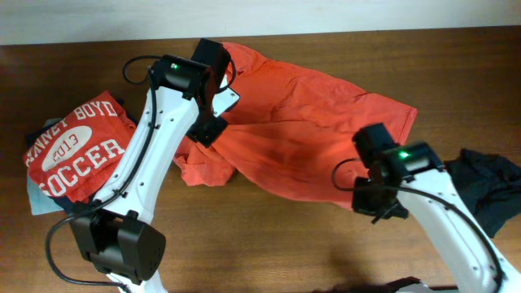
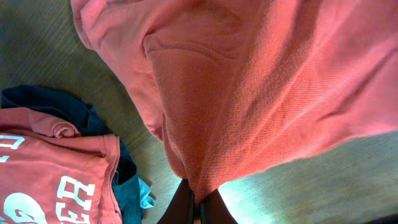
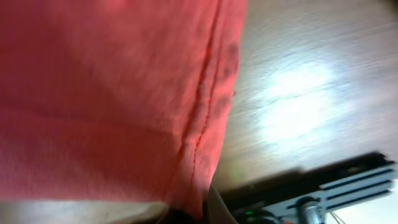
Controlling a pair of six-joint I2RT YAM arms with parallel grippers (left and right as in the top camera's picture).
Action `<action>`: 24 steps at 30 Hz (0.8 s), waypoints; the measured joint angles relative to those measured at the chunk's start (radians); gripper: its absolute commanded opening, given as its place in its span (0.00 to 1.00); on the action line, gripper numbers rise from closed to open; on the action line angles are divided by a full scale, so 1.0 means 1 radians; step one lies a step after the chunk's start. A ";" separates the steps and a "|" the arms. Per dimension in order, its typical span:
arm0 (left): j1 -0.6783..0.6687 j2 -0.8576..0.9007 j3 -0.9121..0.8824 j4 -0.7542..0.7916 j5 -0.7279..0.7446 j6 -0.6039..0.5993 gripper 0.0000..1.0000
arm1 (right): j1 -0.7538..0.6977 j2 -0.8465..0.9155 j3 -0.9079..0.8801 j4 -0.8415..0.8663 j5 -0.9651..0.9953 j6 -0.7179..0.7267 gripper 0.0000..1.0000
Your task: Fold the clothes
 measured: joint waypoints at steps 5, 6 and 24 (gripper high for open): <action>0.000 0.000 0.000 -0.010 -0.005 0.000 0.01 | -0.066 -0.032 0.071 -0.018 0.091 0.023 0.04; 0.000 0.000 0.000 -0.012 -0.005 0.000 0.01 | -0.082 -0.035 0.080 -0.019 0.106 0.025 0.04; 0.000 0.000 0.000 0.010 -0.015 0.000 0.01 | -0.178 0.082 0.088 0.174 -0.010 -0.098 0.04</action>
